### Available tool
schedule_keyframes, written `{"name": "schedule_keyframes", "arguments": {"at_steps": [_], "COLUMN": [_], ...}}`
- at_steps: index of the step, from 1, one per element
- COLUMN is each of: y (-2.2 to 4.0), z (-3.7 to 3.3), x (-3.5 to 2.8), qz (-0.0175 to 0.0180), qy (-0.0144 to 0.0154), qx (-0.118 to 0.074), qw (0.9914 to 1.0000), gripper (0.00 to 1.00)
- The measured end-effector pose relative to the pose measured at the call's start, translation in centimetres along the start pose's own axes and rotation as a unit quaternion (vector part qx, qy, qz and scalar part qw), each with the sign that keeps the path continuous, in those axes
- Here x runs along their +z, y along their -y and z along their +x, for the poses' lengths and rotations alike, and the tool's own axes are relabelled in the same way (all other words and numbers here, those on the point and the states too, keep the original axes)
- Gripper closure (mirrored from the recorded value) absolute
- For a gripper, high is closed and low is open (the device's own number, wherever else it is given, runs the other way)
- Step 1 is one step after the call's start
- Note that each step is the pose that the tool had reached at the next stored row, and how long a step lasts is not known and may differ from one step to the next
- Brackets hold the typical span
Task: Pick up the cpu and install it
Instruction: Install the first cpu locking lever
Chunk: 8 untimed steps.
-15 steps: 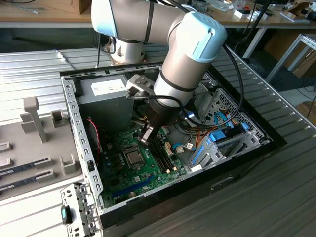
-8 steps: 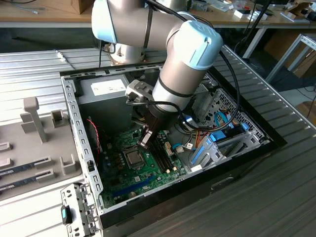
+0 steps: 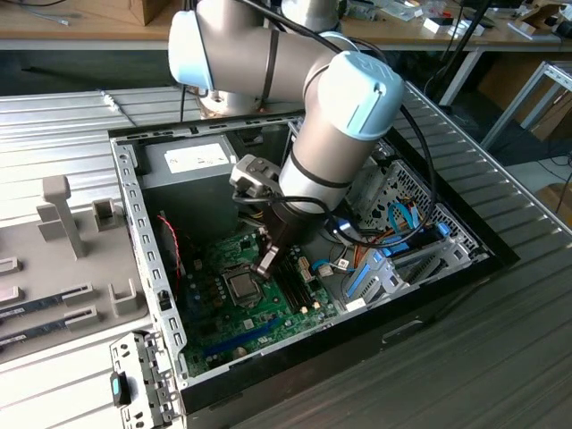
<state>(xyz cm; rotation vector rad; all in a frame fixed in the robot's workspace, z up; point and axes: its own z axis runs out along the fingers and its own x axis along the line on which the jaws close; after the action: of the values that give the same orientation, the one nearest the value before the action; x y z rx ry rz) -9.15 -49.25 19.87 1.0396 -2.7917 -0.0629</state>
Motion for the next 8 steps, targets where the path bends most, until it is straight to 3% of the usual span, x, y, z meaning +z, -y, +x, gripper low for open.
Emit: {"name": "schedule_keyframes", "arguments": {"at_steps": [4, 8], "y": [0.58, 0.73], "z": [0.35, 0.39], "x": [0.50, 0.56], "qz": [-0.0001, -0.0001], "qy": [-0.0002, -0.0001], "qx": [0.000, 0.000], "qw": [1.00000, 1.00000], "gripper": [0.89, 0.89]}}
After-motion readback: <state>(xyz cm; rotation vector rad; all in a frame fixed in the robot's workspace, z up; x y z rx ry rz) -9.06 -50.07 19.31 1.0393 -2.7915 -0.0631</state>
